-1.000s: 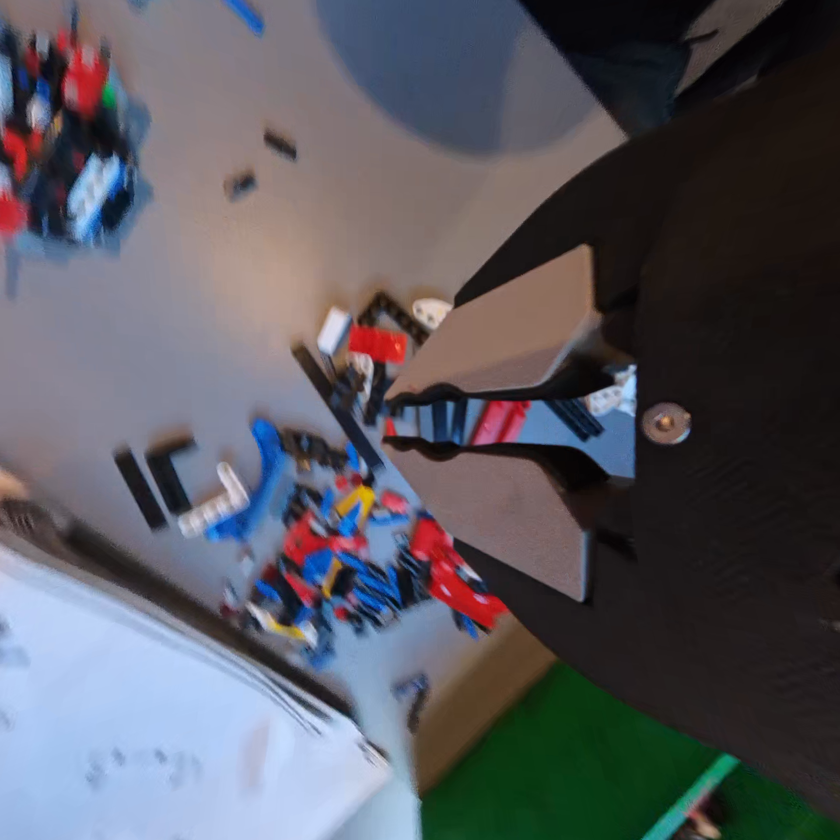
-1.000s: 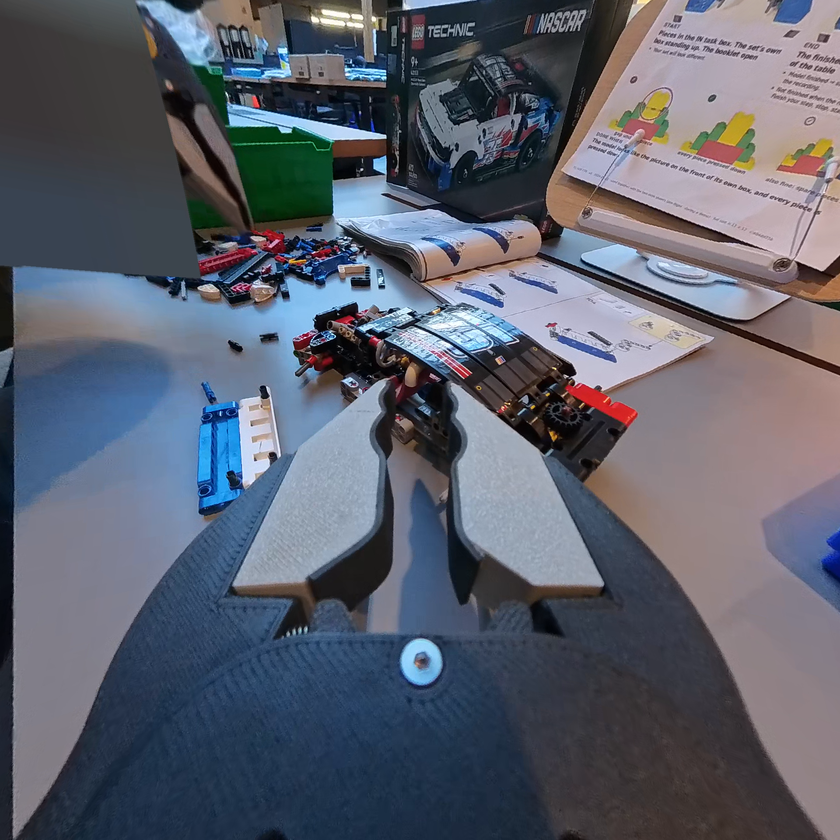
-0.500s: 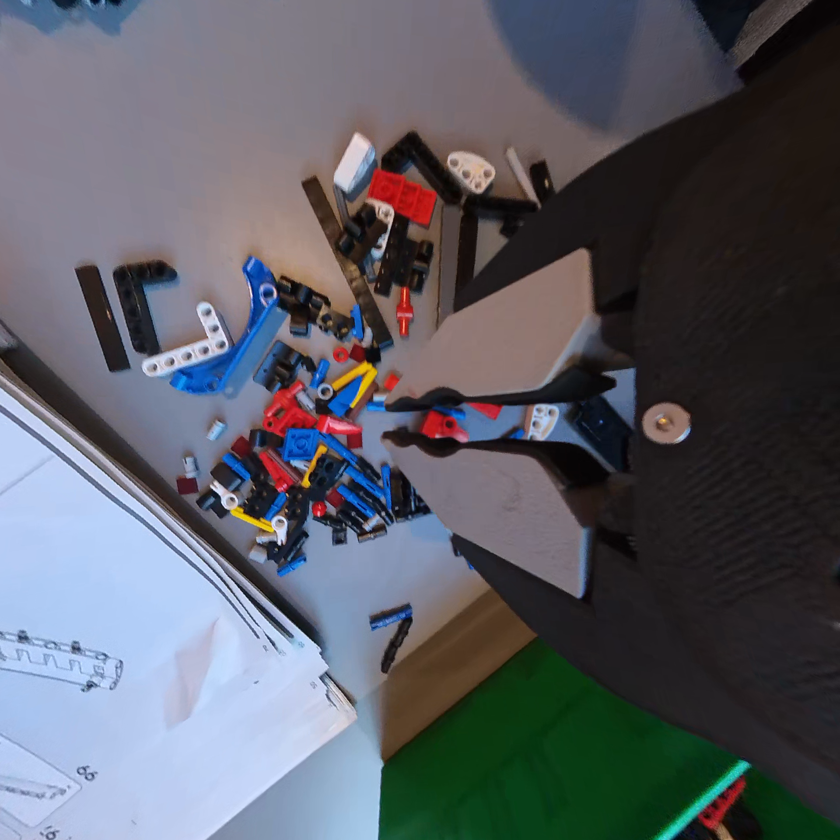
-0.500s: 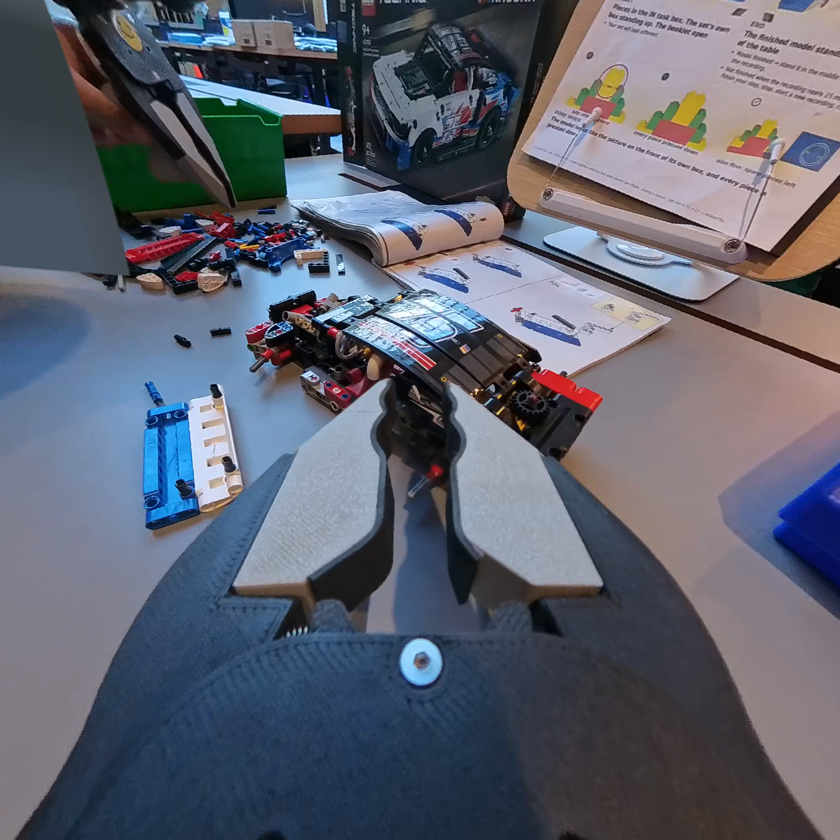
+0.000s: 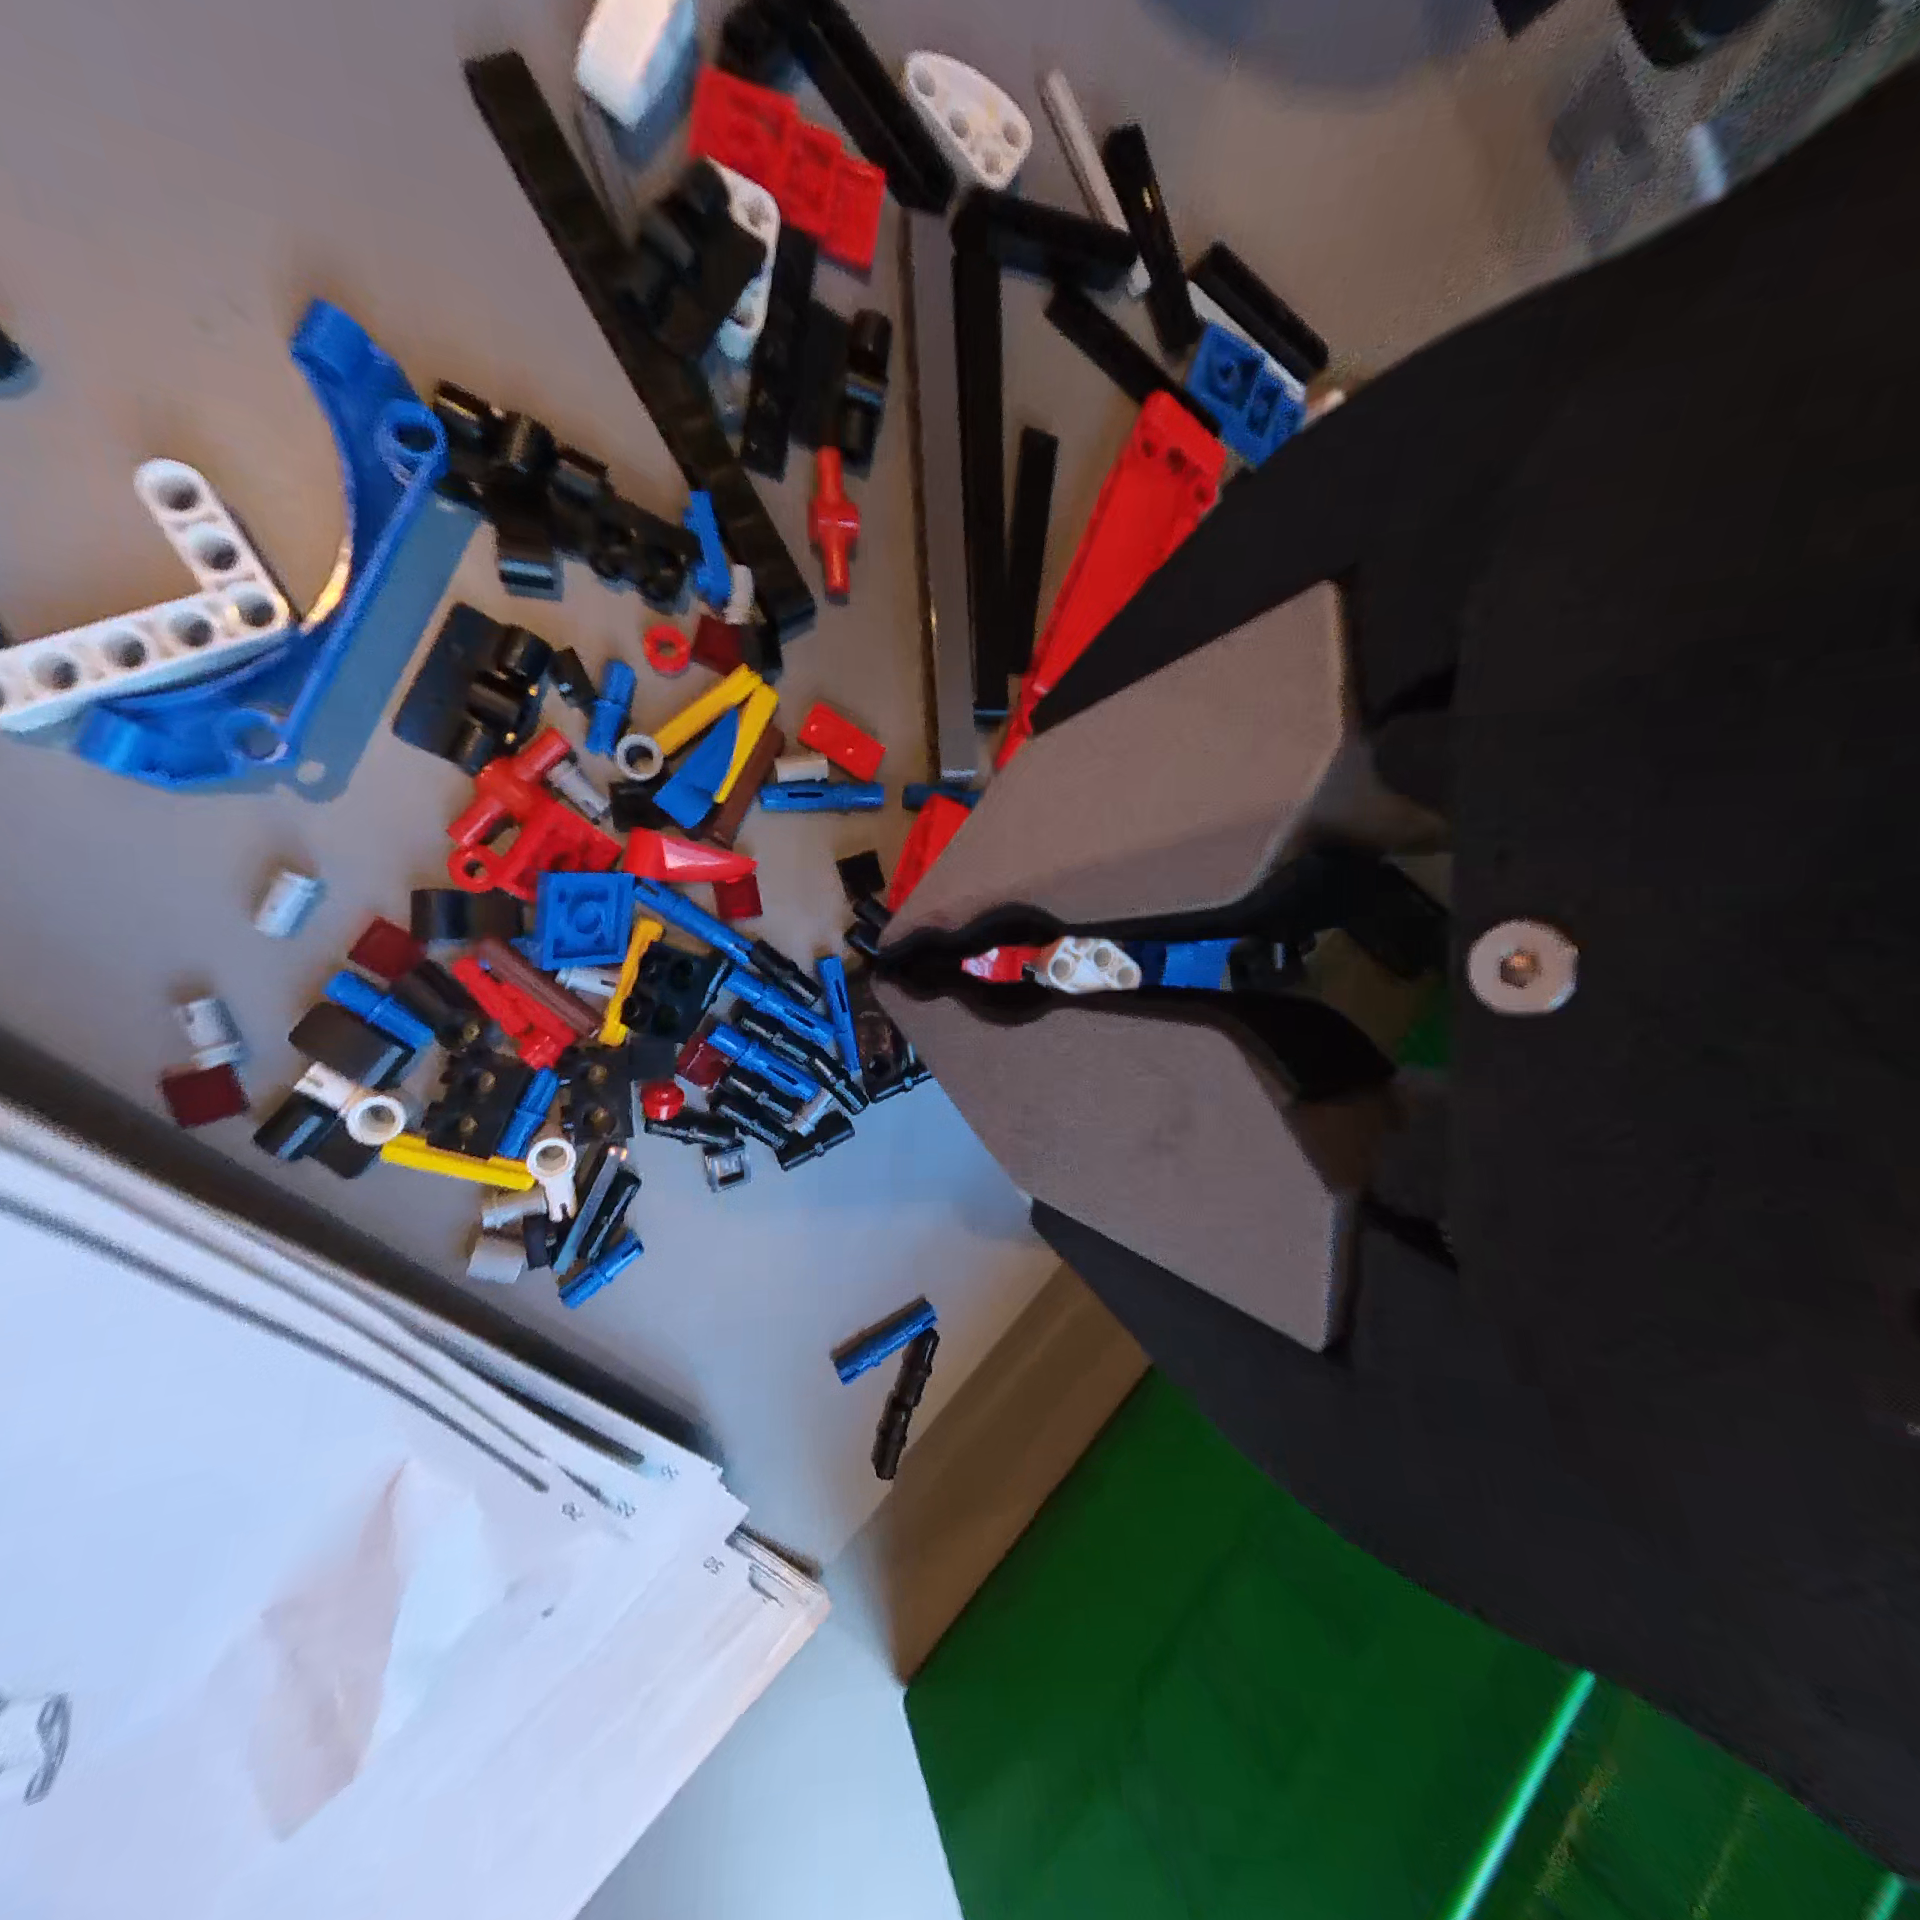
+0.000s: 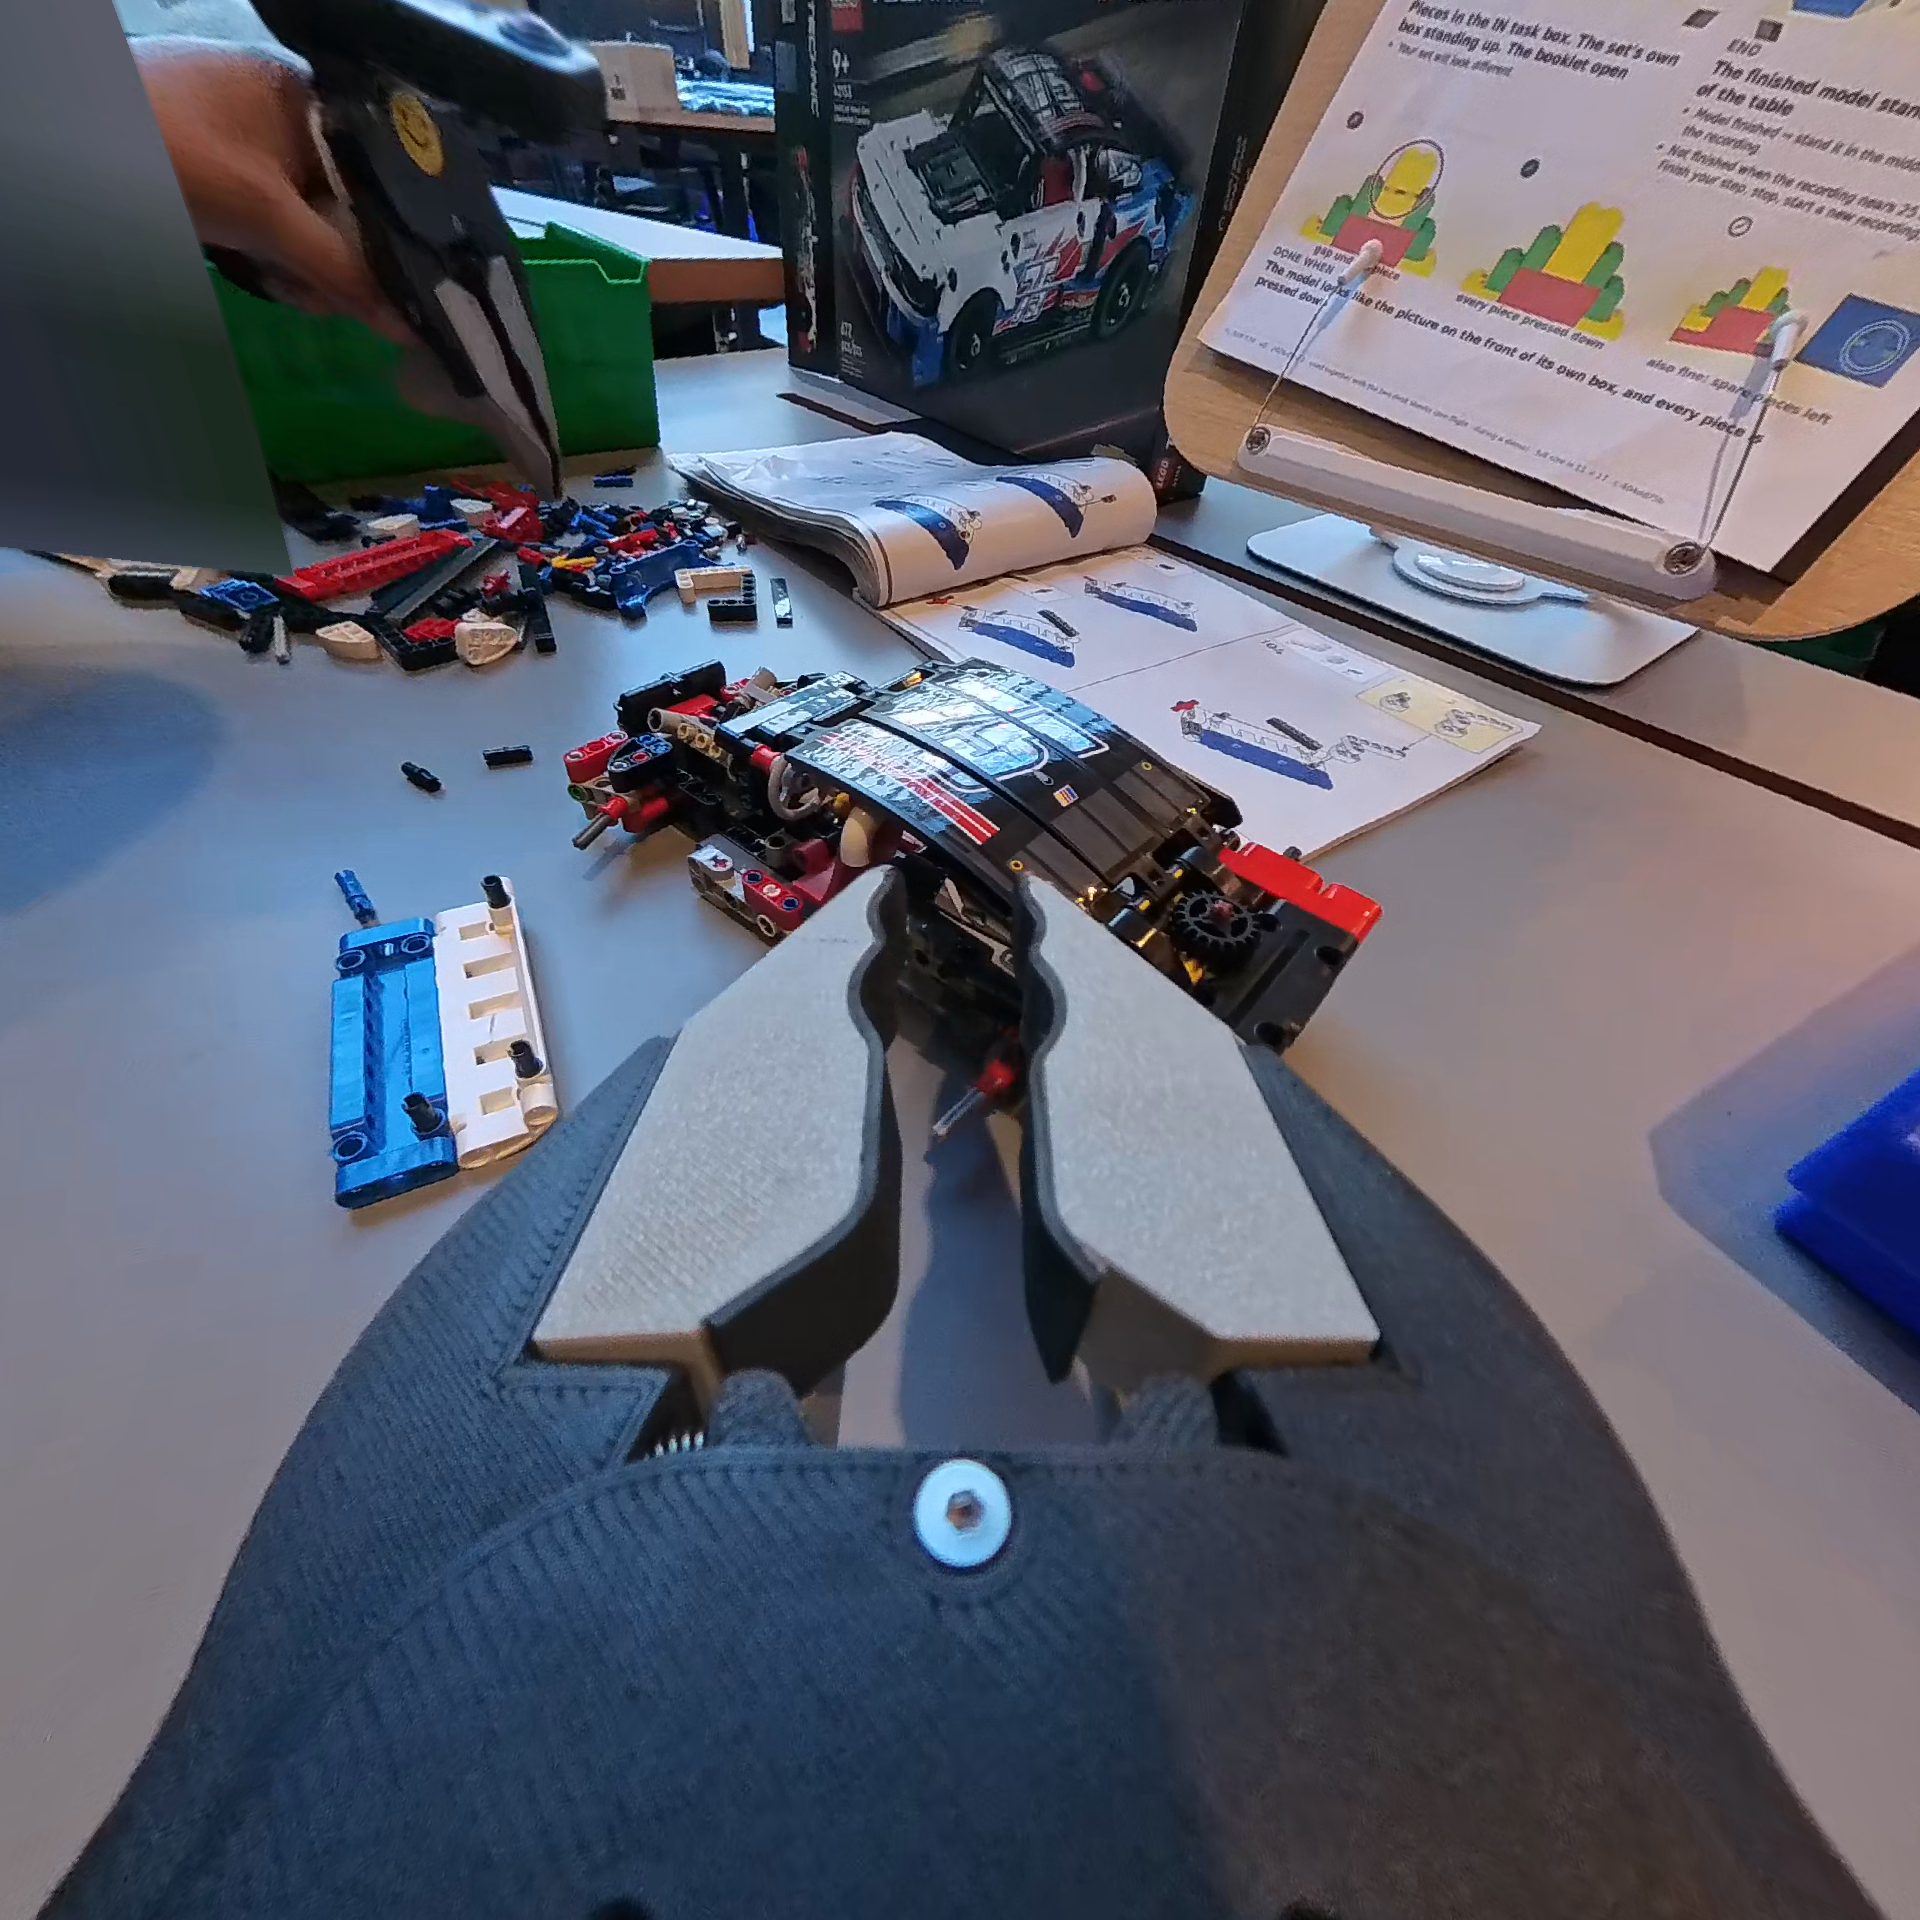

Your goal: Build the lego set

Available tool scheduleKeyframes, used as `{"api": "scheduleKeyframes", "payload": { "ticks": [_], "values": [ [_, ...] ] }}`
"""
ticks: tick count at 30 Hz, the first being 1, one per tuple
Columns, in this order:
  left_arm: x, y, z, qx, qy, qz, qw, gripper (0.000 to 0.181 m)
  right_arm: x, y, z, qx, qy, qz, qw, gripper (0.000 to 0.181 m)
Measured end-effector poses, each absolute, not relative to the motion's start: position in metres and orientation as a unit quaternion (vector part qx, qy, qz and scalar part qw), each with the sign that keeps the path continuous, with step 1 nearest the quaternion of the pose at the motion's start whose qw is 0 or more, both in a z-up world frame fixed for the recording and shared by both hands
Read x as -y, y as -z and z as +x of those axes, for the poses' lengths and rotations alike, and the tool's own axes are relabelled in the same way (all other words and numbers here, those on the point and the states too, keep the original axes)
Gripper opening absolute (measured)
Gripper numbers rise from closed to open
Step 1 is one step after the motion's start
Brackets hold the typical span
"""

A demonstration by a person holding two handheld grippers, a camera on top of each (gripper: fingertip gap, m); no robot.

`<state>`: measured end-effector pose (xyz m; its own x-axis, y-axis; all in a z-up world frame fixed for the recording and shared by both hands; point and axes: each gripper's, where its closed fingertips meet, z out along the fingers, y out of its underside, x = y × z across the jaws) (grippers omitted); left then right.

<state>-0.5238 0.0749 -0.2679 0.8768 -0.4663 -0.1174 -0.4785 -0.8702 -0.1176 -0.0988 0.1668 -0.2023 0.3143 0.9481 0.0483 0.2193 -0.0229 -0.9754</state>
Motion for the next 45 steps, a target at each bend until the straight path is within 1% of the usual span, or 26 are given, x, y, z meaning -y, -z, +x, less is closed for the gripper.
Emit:
{"api": "scheduleKeyframes", "payload": {
  "ticks": [8, 13, 18, 29, 33, 37, 39, 45],
  "values": [
    [-0.075, 0.273, -0.53, -0.317, -0.052, -0.947, 0.022, 0.0, -0.165, 0.2, -0.098, 0.465, -0.365, -0.62, 0.516, 0.017],
    [-0.073, 0.27, -0.529, -0.34, -0.055, -0.938, 0.017, 0.0, -0.165, 0.2, -0.097, 0.462, -0.37, -0.62, 0.514, 0.017],
    [-0.066, 0.281, -0.523, -0.354, -0.04, -0.934, -0.006, 0.001, -0.165, 0.201, -0.098, 0.462, -0.373, -0.622, 0.51, 0.017],
    [-0.069, 0.281, -0.522, -0.351, -0.031, -0.936, 0.003, 0.002, -0.165, 0.2, -0.098, 0.462, -0.375, -0.622, 0.509, 0.017],
    [-0.072, 0.265, -0.511, -0.348, -0.006, -0.937, 0.039, 0.001, -0.164, 0.2, -0.098, 0.463, -0.376, -0.621, 0.509, 0.016],
    [-0.066, 0.239, -0.463, -0.349, 0.077, -0.931, 0.078, 0.001, -0.164, 0.2, -0.098, 0.465, -0.374, -0.621, 0.509, 0.016],
    [-0.06, 0.234, -0.424, -0.378, 0.088, -0.917, 0.091, 0.001, -0.164, 0.201, -0.099, 0.466, -0.373, -0.621, 0.509, 0.016],
    [-0.04, 0.254, -0.324, -0.473, 0.083, -0.869, 0.119, 0.002, -0.16, 0.201, -0.099, 0.471, -0.373, -0.618, 0.507, 0.016]
  ]
}}
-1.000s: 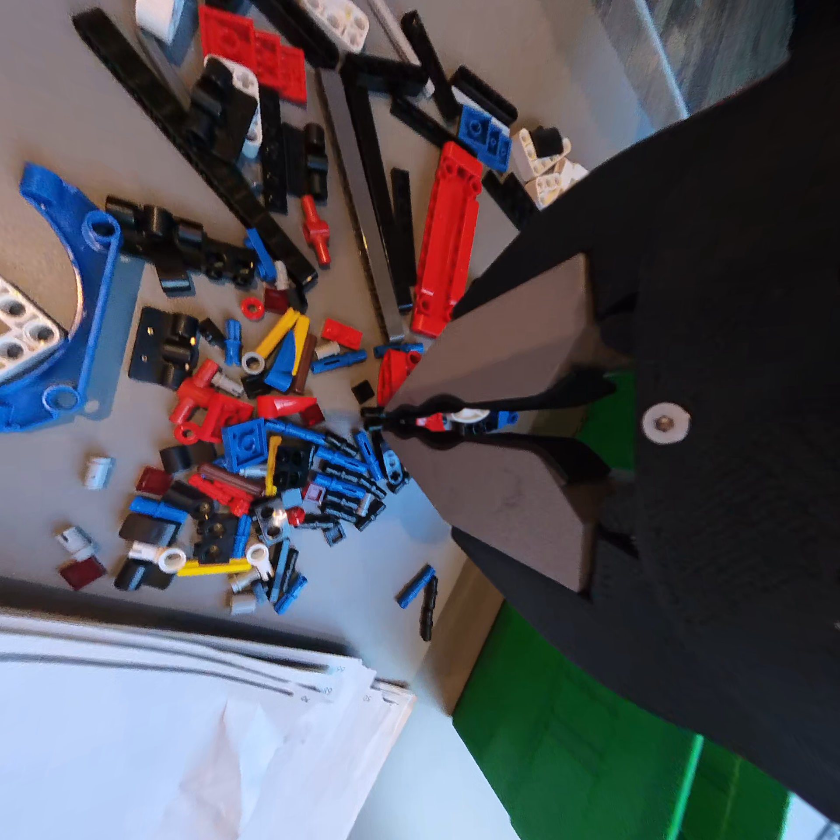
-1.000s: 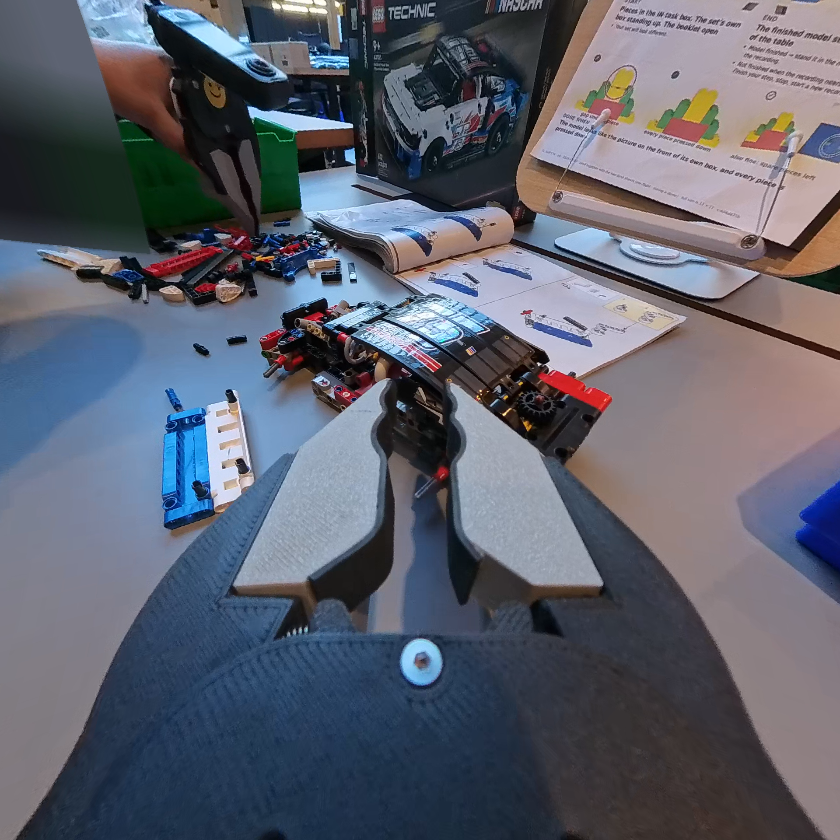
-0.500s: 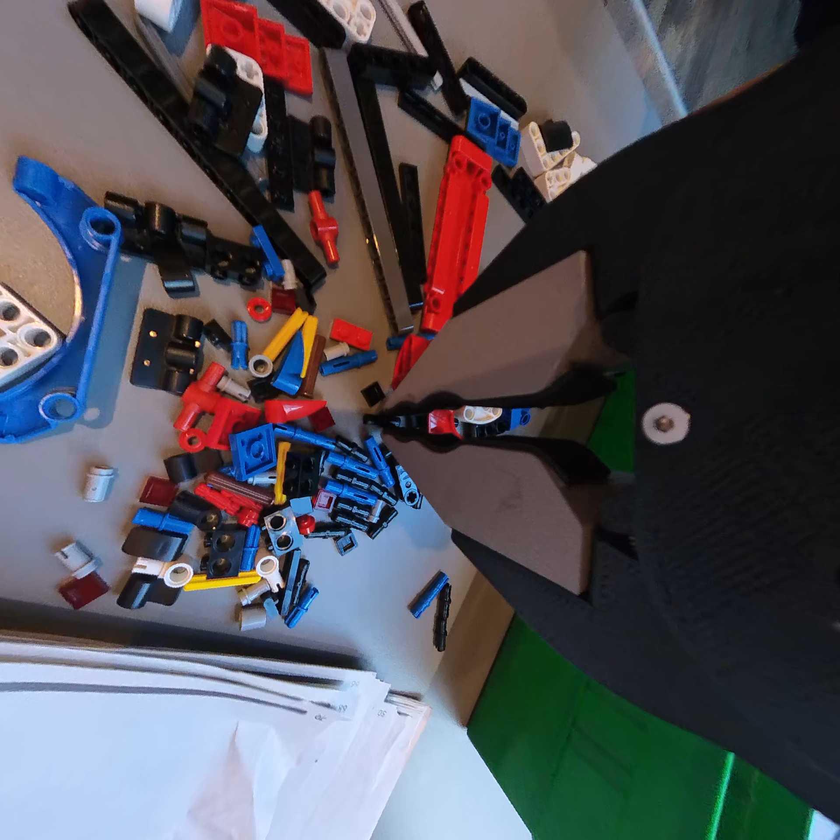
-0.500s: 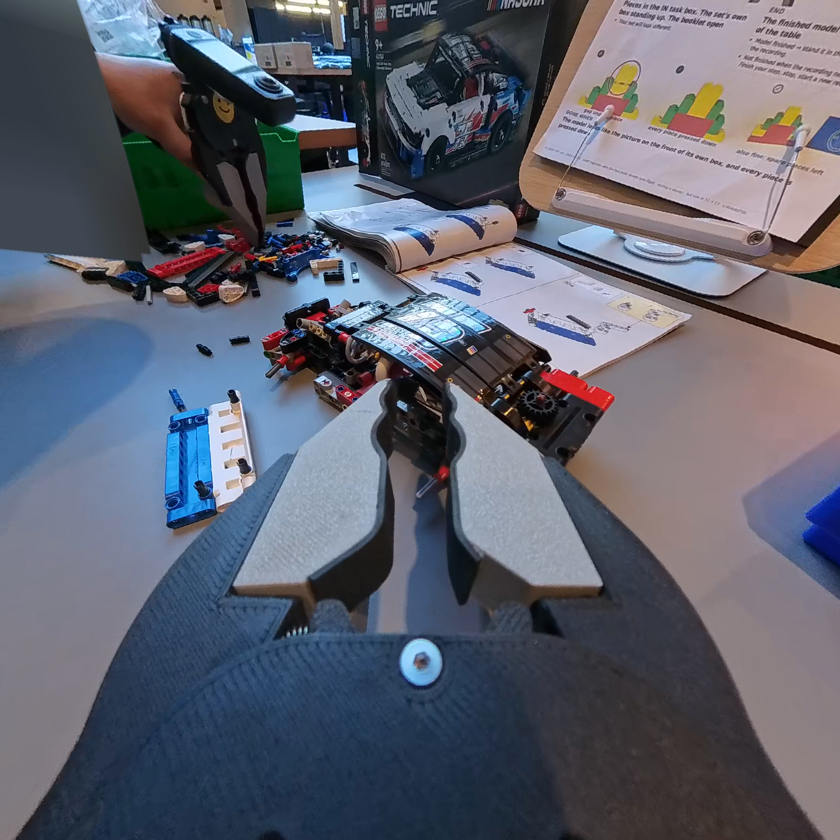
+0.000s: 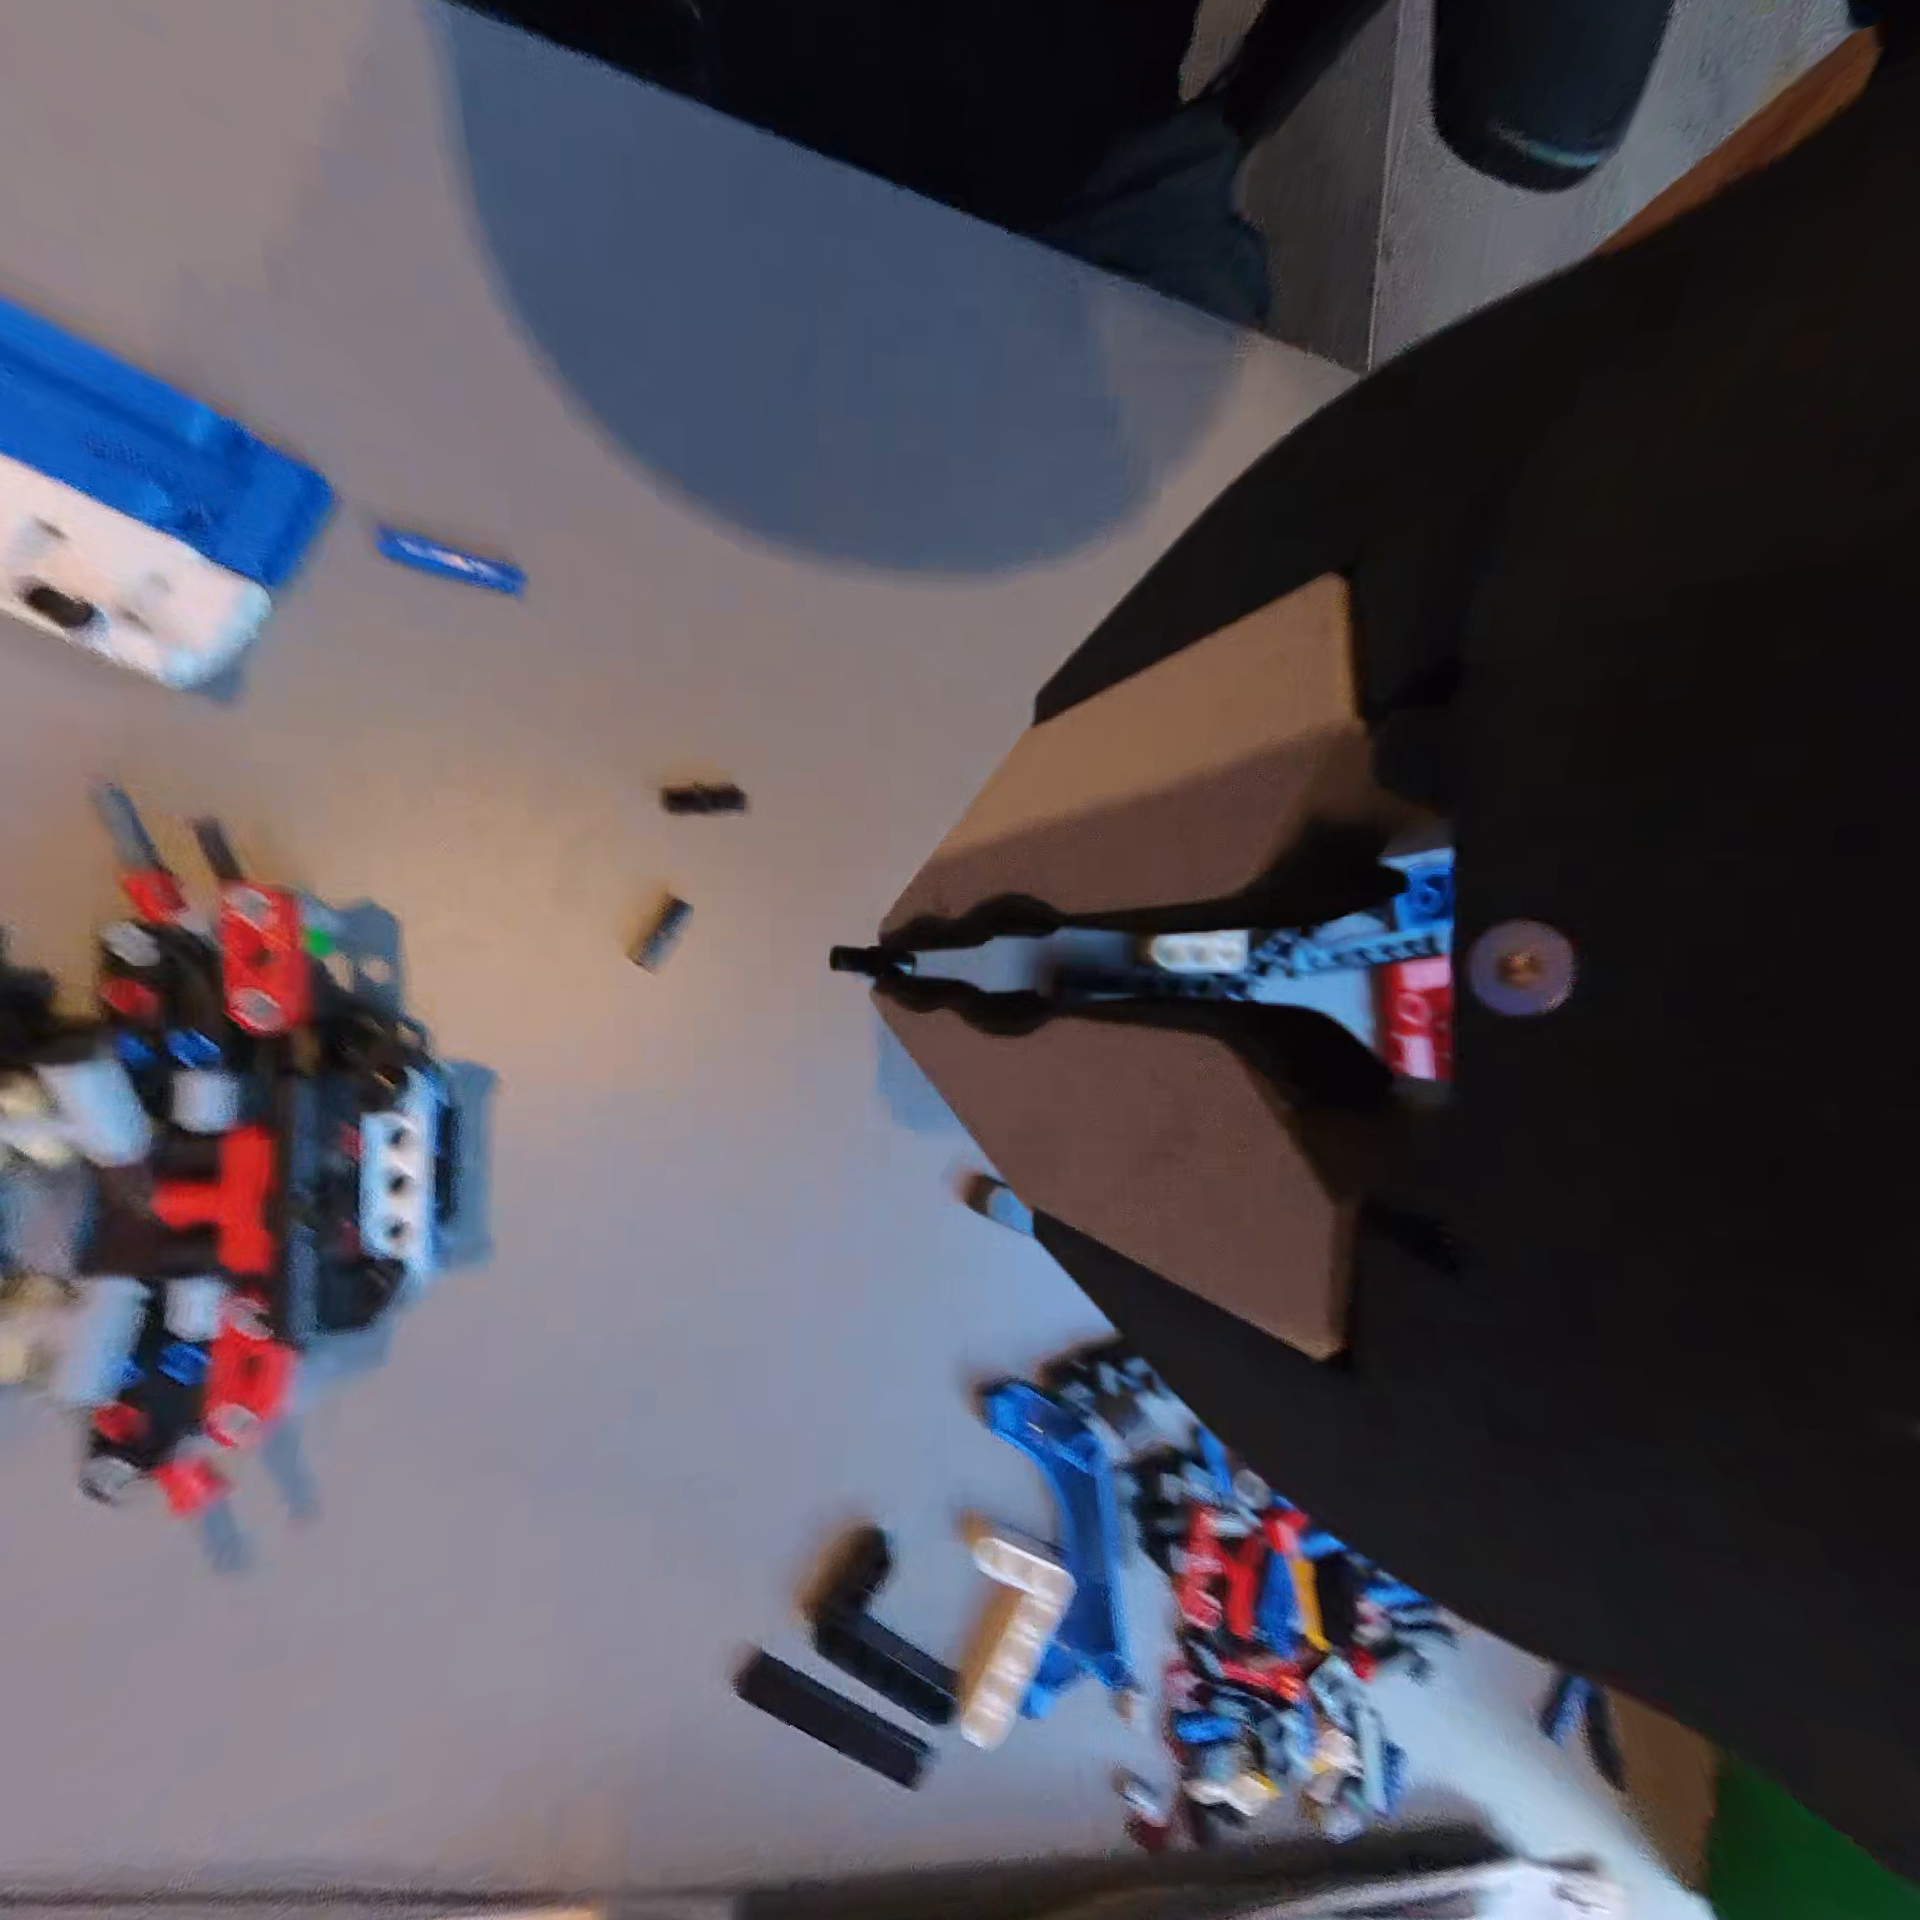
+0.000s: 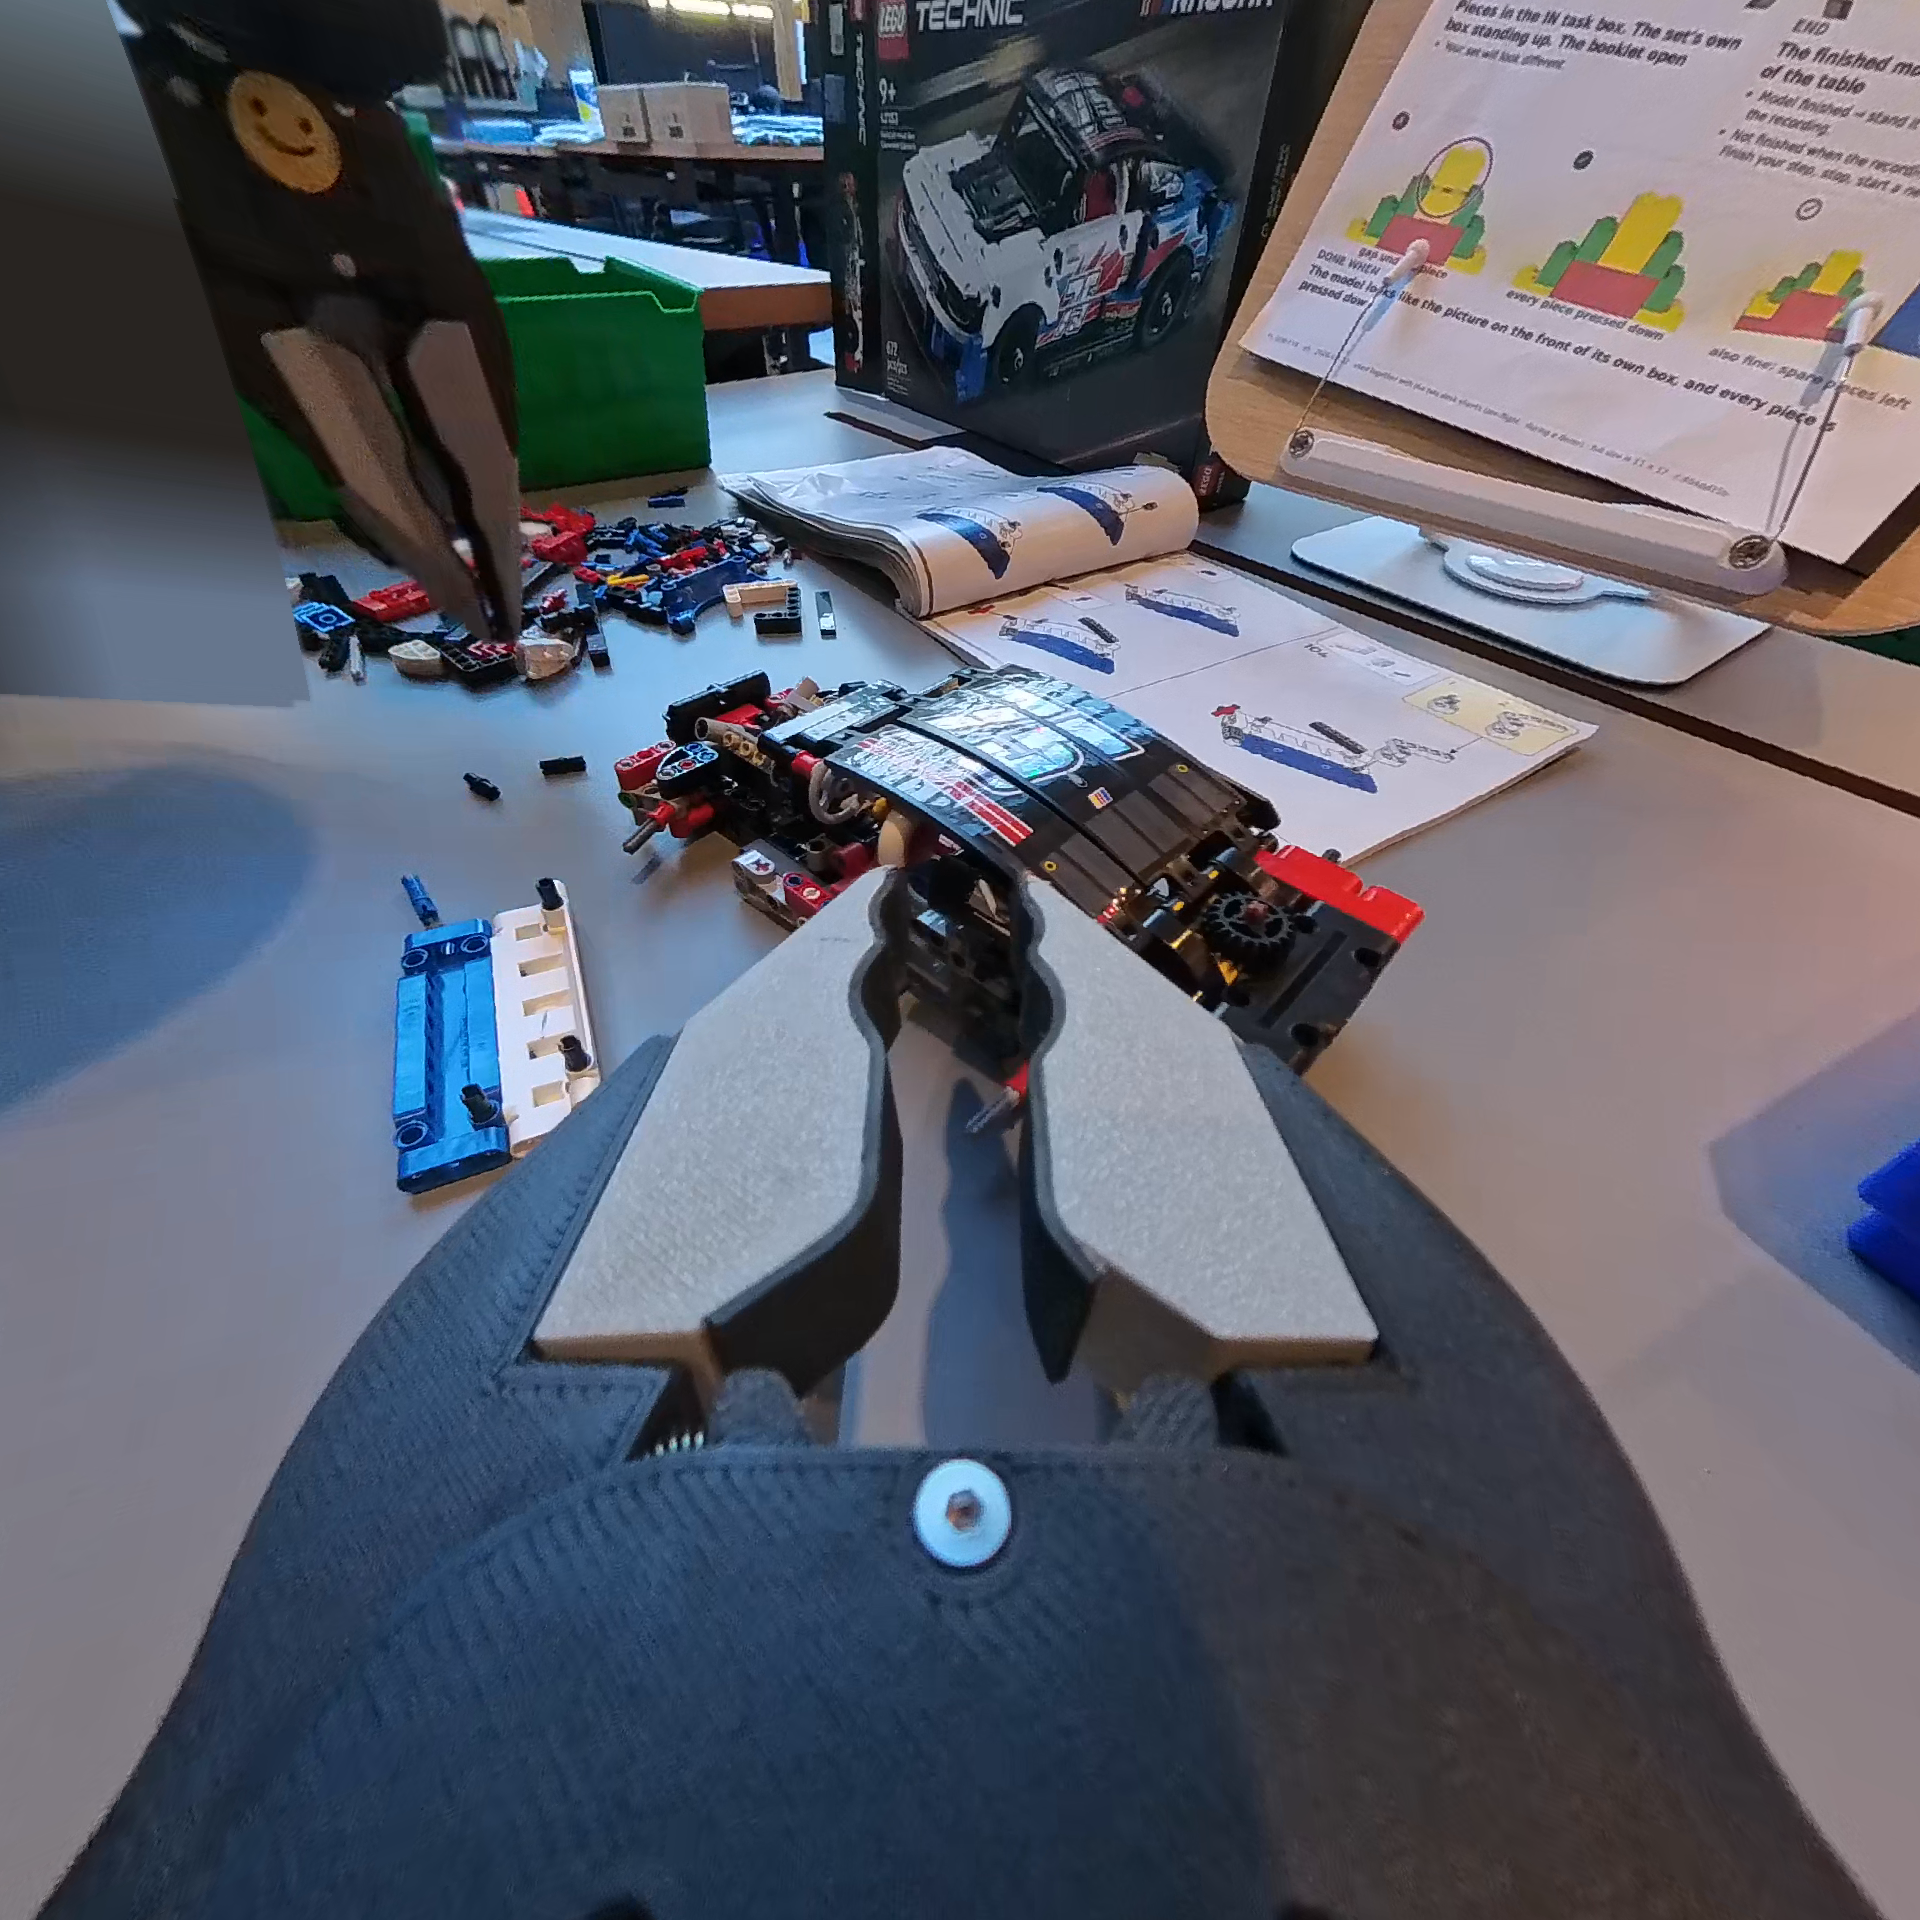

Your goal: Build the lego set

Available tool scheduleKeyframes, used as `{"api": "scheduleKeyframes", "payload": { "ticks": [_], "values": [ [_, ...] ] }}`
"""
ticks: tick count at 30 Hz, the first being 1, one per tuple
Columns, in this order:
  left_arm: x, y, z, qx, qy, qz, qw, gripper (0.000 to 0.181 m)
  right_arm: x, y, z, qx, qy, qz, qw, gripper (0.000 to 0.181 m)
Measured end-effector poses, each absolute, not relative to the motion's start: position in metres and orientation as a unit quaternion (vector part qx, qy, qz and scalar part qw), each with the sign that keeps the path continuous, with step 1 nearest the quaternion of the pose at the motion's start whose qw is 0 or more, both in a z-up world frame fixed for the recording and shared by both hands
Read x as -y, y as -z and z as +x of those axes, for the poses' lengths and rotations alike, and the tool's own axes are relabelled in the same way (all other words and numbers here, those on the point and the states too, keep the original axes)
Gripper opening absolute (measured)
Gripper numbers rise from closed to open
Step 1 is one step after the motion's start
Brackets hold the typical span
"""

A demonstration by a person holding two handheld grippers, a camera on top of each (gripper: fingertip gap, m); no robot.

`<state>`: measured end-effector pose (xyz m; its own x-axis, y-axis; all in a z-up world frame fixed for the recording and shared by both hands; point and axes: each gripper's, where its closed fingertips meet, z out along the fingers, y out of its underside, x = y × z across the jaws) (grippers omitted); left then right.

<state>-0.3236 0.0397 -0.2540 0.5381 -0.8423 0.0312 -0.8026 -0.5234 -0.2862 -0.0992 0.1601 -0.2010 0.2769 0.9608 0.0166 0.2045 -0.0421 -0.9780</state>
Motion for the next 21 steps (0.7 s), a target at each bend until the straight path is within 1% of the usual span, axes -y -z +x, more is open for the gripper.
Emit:
{"api": "scheduleKeyframes", "payload": {
  "ticks": [4, 6, 8, 12, 15, 21],
  "values": [
    [-0.039, 0.27, -0.29, -0.492, 0.098, -0.858, 0.111, 0.002, -0.159, 0.202, -0.1, 0.476, -0.369, -0.617, 0.506, 0.016],
    [-0.035, 0.279, -0.288, -0.499, 0.1, -0.856, 0.092, 0.002, -0.158, 0.202, -0.1, 0.476, -0.37, -0.617, 0.506, 0.016],
    [-0.033, 0.28, -0.286, -0.5, 0.117, -0.853, 0.098, 0.002, -0.158, 0.201, -0.1, 0.475, -0.372, -0.616, 0.507, 0.016],
    [-0.034, 0.28, -0.292, -0.486, 0.128, -0.859, 0.095, 0.009, -0.158, 0.202, -0.1, 0.476, -0.372, -0.617, 0.505, 0.016],
    [-0.032, 0.276, -0.293, -0.484, 0.139, -0.858, 0.101, 0.012, -0.158, 0.202, -0.1, 0.477, -0.371, -0.617, 0.504, 0.016],
    [-0.035, 0.263, -0.299, -0.463, 0.163, -0.859, 0.146, 0.013, -0.16, 0.203, -0.1, 0.473, -0.374, -0.621, 0.501, 0.016]
  ]
}}
